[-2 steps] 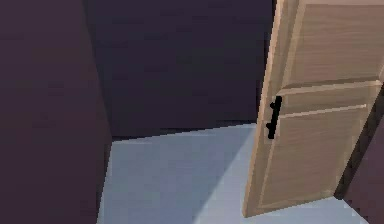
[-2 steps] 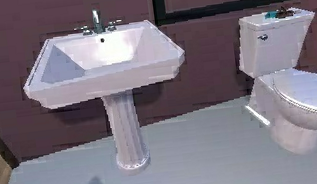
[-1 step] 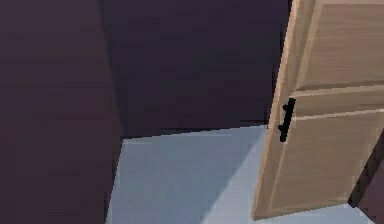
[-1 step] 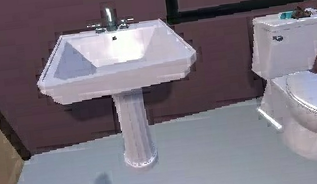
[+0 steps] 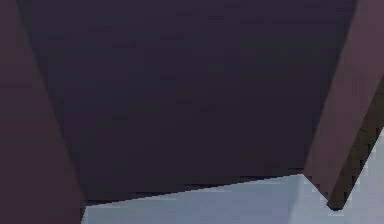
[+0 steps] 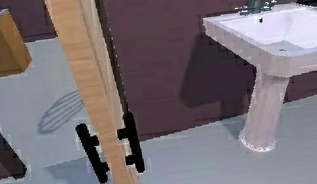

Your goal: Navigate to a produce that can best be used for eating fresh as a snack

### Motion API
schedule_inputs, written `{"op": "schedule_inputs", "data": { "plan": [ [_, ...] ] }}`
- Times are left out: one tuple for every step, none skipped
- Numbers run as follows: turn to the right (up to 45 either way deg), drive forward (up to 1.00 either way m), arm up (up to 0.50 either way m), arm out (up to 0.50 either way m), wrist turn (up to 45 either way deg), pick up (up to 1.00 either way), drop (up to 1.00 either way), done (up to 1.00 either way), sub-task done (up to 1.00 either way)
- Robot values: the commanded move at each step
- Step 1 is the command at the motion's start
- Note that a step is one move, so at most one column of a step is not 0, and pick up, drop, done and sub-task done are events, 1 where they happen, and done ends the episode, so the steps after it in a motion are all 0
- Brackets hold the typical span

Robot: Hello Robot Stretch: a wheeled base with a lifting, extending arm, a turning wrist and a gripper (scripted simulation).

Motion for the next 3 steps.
{"op": "schedule_inputs", "data": {
  "plan": [
    [0.0, 0.2, 0.0, 0.0, 0.0, 0.0, 0.0, 0.0, 0.0],
    [21.0, 0.0, 0.0, 0.0, 0.0, 0.0, 0.0, 0.0, 0.0],
    [0.0, 0.1, 0.0, 0.0, 0.0, 0.0, 0.0, 0.0, 0.0]
  ]
}}
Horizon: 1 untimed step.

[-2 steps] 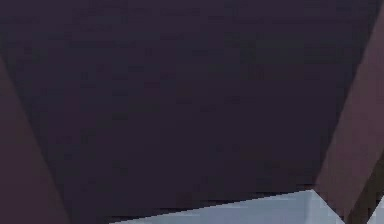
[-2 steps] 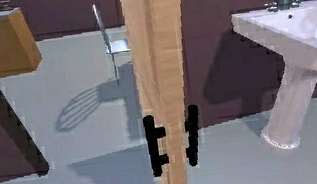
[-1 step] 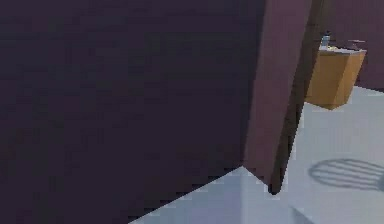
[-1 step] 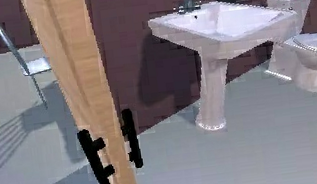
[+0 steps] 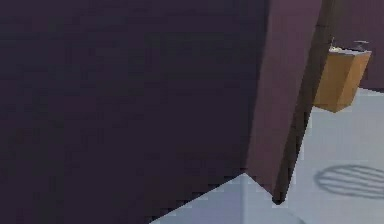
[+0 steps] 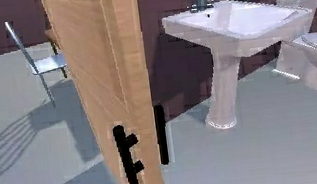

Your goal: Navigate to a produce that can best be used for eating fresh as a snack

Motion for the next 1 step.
{"op": "schedule_inputs", "data": {
  "plan": [
    [6.0, 0.0, 0.0, 0.0, 0.0, 0.0, 0.0, 0.0, 0.0]
  ]
}}
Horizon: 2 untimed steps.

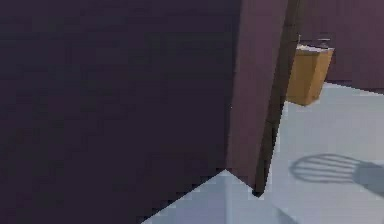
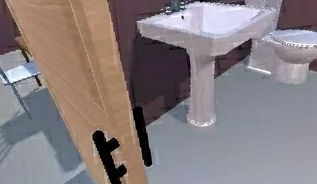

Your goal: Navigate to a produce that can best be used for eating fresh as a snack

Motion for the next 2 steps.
{"op": "schedule_inputs", "data": {
  "plan": [
    [0.0, 0.3, 0.0, 0.0, 0.0, 0.0, 0.0, 0.0, 0.0],
    [45.0, 0.0, 0.0, 0.0, 0.0, 0.0, 0.0, 0.0, 0.0]
  ]
}}
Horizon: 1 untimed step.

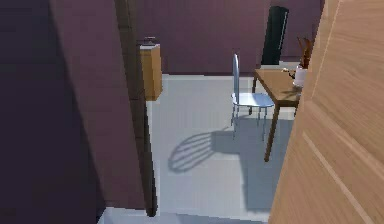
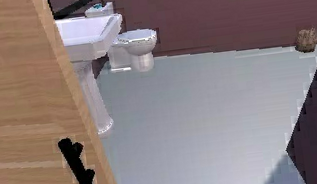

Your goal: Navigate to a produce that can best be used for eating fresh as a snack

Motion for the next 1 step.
{"op": "schedule_inputs", "data": {
  "plan": [
    [3.0, 0.0, 0.0, 0.0, 0.0, 0.0, 0.0, 0.0, 0.0]
  ]
}}
